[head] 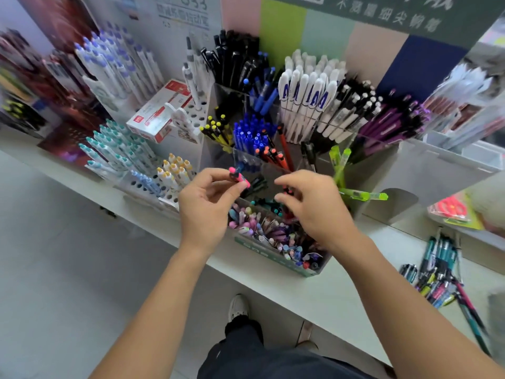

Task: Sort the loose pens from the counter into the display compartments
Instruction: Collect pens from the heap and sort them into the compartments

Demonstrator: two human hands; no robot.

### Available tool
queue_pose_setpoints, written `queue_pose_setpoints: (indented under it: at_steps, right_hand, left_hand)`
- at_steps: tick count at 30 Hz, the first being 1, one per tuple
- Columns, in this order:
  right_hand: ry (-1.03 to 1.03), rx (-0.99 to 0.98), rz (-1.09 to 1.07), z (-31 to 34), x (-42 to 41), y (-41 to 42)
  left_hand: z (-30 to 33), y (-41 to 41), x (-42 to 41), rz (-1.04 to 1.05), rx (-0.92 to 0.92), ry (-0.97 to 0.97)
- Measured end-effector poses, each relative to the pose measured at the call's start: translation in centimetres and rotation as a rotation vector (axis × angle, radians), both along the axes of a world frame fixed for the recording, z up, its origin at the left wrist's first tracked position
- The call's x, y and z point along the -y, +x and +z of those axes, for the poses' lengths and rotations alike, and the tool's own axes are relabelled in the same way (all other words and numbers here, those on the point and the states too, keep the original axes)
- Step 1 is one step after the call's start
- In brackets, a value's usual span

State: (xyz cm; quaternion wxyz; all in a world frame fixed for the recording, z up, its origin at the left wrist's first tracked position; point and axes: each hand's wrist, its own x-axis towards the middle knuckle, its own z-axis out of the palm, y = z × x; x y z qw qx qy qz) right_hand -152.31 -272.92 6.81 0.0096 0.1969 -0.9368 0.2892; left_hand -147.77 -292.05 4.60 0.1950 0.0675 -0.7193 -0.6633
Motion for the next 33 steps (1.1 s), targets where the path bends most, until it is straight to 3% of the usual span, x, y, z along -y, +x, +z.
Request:
queue_pose_setpoints:
  at_steps: [2,4,7,12,15,17,19,29,33]
  right_hand:
    - [-0.240,-0.043,-0.118,1.7,-1.5,0.6]
    - [-0.383,0.099,-0.085,3.4,-2.8,1.0]
    - [-0.331,0.186,0.012,3.9,-3.8,0.9]
    - [-0.249,-0.059,-0.009,3.6,-4.5,0.9]
    - [-0.124,-0.161,-0.047,3.9,-5.6,1.6]
    - [-0.047,-0.090,-0.066,3.3,-5.9,1.9]
    - [0.016,0.038,-0.077,2.5,-5.6,1.8]
    - [0.535,0.246,-0.066,1.8,-1.3,1.6]
    - [0.490,0.391,-0.069,2.8,-1.7,0.2]
  left_hand:
    - [0.0,-0.3,-1.1,-0.076,-0.047,-0.107]
    - [0.1,-0.9,-2.6,-0.159,-0.108,-0.222]
    - [0.5,-2.1,-4.6,-0.239,-0.139,-0.269]
    - [0.3,-2.9,-5.5,-0.318,-0.096,-0.348]
    - [-0.4,-2.6,-3.5,-0.366,-0.022,-0.694]
    - [-1.1,-2.3,-2.5,-0.417,0.035,-0.915]
    - [-2.0,-1.9,-2.6,-0.430,0.089,-1.013]
    - [-5.2,-2.3,-3.9,-0.190,0.047,-0.890]
    - [-5.0,-3.3,-2.8,-0.138,0.059,-0.694]
